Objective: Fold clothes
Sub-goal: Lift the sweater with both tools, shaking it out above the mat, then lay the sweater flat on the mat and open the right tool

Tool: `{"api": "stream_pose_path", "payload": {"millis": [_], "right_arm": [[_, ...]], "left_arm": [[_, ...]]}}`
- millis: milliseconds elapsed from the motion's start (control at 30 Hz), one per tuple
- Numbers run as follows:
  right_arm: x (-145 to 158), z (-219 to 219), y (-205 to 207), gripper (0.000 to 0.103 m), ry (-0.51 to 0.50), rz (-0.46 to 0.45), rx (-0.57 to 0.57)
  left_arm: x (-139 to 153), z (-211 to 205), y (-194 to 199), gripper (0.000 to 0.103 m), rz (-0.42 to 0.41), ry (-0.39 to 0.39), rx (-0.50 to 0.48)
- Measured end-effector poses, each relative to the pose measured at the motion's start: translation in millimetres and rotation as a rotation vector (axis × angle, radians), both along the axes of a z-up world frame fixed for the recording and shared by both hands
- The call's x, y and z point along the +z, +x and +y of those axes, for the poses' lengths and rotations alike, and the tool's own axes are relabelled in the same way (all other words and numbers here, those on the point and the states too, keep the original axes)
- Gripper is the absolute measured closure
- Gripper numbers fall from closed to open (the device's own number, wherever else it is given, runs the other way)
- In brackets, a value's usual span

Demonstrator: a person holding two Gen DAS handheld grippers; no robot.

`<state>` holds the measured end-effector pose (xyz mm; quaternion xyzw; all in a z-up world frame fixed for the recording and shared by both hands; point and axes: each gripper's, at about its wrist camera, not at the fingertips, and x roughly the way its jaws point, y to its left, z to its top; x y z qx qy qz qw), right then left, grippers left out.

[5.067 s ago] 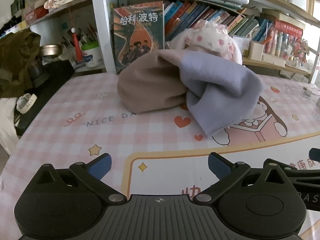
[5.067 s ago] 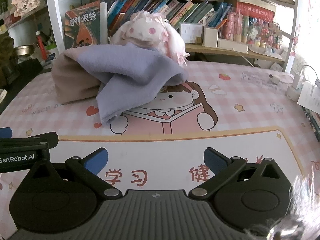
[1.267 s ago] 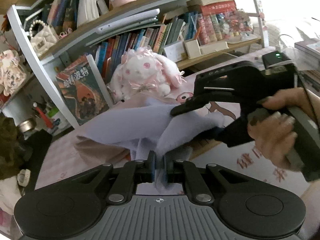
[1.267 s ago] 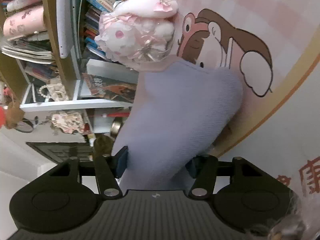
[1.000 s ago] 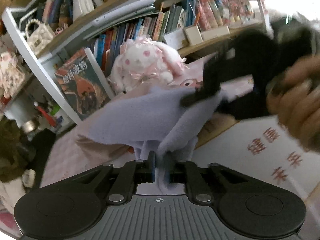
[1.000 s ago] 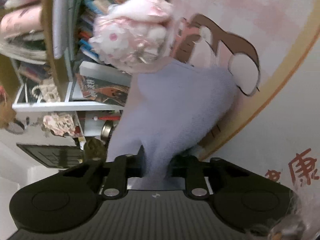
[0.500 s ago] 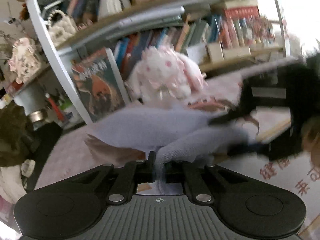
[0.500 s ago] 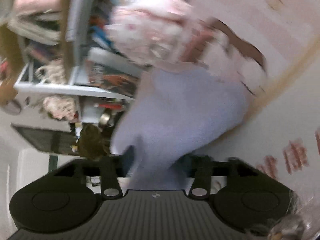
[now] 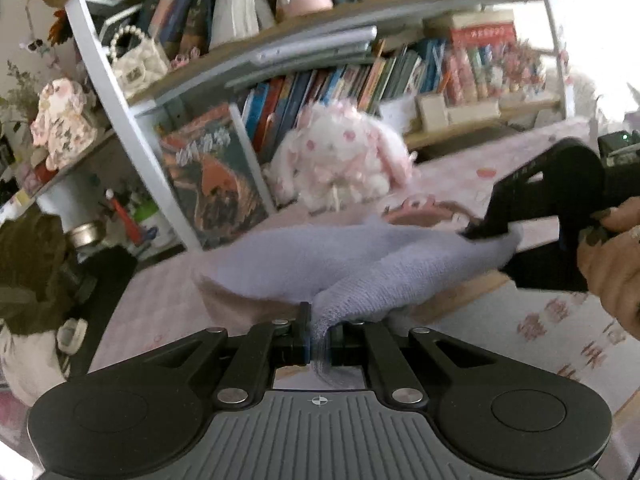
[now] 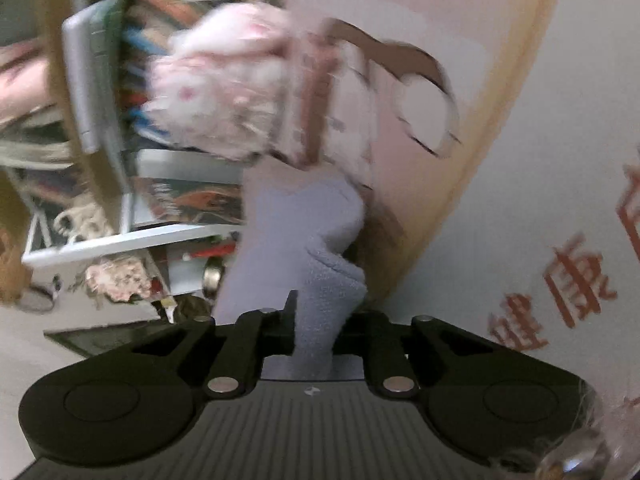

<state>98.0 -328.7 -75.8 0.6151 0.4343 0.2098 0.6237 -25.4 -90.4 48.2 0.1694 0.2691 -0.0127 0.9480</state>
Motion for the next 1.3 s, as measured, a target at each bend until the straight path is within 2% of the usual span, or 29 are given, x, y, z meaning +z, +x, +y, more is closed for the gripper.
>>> {"api": "stream_pose_path", "payload": {"millis": [67, 133, 233, 400, 467, 533, 600, 667, 767, 833, 900, 967, 1000, 1100, 1200, 1267, 1300], "right_arm": [[24, -13, 2, 0.093, 0.031, -0.089, -0.037], [57, -30, 5, 0.093, 0.071, -0.197, -0.084], [132, -58, 8, 0.093, 0.104, -0.434, -0.154], [279, -81, -5, 0.093, 0.095, -0.899, -0.185], [322, -79, -13, 0.093, 0.129, -1.032, -0.157], [350, -69, -14, 0.093, 0.161, -1.093, -0.101], [354, -50, -4, 0.093, 0.094, -1.054, -0.057], [344, -29, 11, 0.093, 0.008, -0.980, -0.022], [283, 4, 46, 0.093, -0.154, -0.761, 0.029], [231, 30, 67, 0.093, -0.286, -0.593, 0.072], [185, 57, 79, 0.093, -0.404, -0.458, 0.122], [141, 85, 88, 0.093, -0.515, -0.334, 0.175], [126, 98, 92, 0.093, -0.545, -0.295, 0.193], [99, 131, 102, 0.093, -0.559, -0.258, 0.223], [97, 169, 110, 0.093, -0.628, -0.280, 0.263], [98, 193, 109, 0.087, -0.701, -0.308, 0.310], [98, 202, 110, 0.080, -0.737, -0.319, 0.335]], "left_arm": [[20, -5, -4, 0.098, -0.043, -0.038, -0.061], [50, -14, -13, 0.098, -0.121, -0.091, -0.165], [100, -23, -33, 0.098, -0.263, -0.211, -0.357], [174, -3, -69, 0.098, -0.522, -0.496, -0.666], [187, 14, -76, 0.098, -0.572, -0.605, -0.747], [188, 27, -73, 0.098, -0.561, -0.670, -0.752], [175, 38, -61, 0.098, -0.504, -0.679, -0.688], [143, 52, -39, 0.098, -0.376, -0.684, -0.592], [70, 71, -1, 0.098, -0.116, -0.668, -0.431], [24, 79, 15, 0.098, 0.025, -0.593, -0.344], [-13, 89, 22, 0.098, 0.114, -0.511, -0.284], [-35, 107, 29, 0.098, 0.174, -0.502, -0.222], [-43, 120, 35, 0.098, 0.196, -0.523, -0.189], [-63, 152, 52, 0.098, 0.255, -0.562, -0.105], [-77, 168, 64, 0.098, 0.305, -0.573, -0.050], [-82, 176, 70, 0.097, 0.332, -0.602, -0.027], [-82, 179, 71, 0.095, 0.337, -0.614, -0.016]]}}
